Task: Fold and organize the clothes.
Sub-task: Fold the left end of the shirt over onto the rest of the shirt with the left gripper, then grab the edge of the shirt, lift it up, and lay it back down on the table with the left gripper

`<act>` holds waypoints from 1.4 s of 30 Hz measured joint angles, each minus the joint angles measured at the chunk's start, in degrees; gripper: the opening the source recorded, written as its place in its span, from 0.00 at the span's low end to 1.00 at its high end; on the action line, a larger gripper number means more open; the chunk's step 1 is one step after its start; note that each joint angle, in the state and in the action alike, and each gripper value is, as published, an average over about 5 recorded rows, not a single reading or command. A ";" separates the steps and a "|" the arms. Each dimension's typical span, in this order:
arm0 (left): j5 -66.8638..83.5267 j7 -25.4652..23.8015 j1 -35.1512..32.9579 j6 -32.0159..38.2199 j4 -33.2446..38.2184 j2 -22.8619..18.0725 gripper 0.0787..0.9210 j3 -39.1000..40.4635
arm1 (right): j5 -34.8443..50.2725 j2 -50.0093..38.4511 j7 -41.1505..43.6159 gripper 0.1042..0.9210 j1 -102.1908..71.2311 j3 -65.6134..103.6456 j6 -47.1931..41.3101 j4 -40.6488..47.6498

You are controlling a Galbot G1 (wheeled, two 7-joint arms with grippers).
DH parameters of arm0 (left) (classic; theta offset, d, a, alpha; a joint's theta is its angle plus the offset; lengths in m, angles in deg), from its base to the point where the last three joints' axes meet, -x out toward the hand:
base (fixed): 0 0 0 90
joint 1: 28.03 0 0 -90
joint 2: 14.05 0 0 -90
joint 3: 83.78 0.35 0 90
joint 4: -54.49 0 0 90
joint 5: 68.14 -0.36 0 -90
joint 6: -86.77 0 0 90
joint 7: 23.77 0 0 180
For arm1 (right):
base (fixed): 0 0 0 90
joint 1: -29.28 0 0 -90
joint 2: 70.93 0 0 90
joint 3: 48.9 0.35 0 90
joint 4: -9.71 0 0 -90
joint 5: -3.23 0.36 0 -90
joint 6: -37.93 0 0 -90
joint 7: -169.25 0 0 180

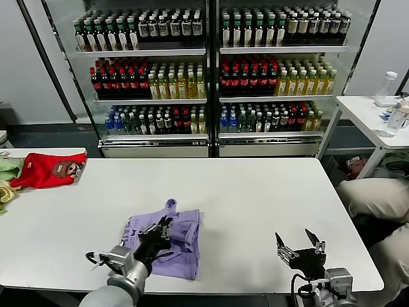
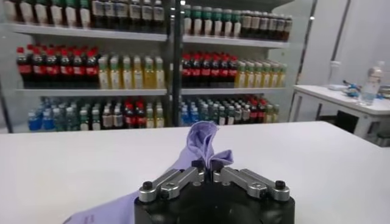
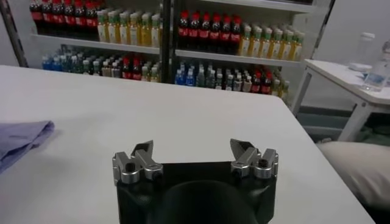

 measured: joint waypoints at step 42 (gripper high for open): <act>10.11 0.71 -5.12 4.27 -11.91 2.17 0.88 -17.46 | 0.14 -1.02 0.17 0.88 1.14 -0.88 0.06 0.46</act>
